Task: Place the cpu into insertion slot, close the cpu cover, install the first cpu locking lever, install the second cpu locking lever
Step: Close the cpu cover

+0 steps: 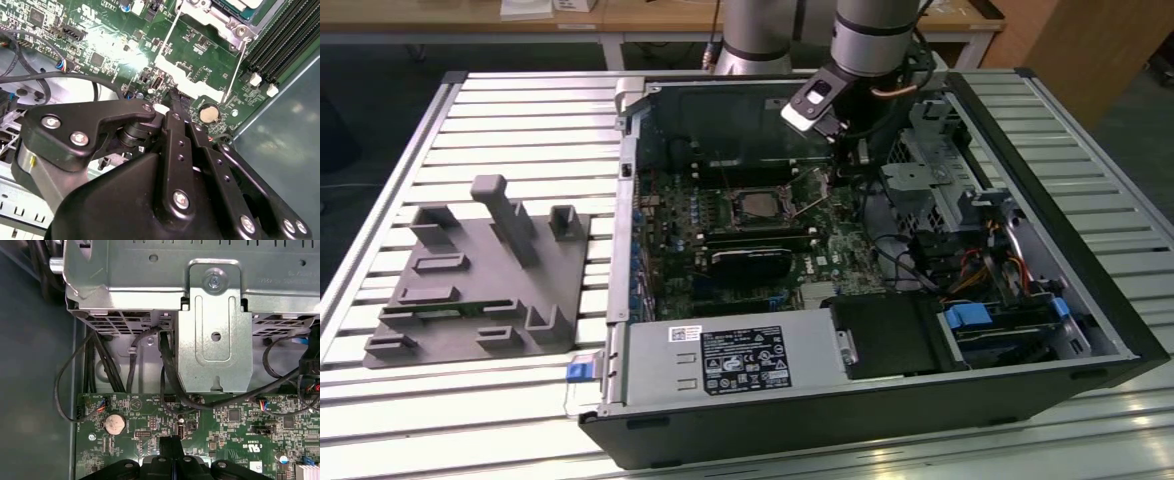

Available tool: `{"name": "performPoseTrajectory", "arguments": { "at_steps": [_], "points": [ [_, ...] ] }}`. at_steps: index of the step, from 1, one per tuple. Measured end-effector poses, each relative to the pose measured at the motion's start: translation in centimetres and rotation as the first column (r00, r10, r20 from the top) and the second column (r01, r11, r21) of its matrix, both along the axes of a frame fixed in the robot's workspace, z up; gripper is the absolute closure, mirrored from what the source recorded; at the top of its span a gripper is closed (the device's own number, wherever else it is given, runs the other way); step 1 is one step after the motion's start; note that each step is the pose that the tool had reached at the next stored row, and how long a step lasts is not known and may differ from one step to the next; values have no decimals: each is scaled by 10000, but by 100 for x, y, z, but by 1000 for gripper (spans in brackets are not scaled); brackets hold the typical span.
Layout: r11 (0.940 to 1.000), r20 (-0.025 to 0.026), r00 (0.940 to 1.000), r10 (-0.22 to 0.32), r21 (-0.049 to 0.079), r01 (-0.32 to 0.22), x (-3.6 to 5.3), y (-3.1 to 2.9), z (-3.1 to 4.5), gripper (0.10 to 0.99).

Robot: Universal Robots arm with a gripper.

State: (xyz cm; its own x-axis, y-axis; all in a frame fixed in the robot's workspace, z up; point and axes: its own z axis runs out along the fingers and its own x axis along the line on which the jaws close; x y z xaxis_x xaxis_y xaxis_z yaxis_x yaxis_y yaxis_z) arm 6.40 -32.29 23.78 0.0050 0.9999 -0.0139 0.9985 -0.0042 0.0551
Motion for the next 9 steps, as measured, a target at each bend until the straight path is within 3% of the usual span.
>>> {"name": "performPoseTrajectory", "arguments": {
  "at_steps": [4,5,6,9],
  "points": [
    [10000,-12,10000,0,1,0,1,0,-2,980],
    [10000,-101,9999,1,3,-1,3,0,-3,980],
    [10000,-238,9997,0,2,0,6,0,-4,980],
    [10000,-770,9970,-1,3,1,21,1,-9,980]
  ]
}}
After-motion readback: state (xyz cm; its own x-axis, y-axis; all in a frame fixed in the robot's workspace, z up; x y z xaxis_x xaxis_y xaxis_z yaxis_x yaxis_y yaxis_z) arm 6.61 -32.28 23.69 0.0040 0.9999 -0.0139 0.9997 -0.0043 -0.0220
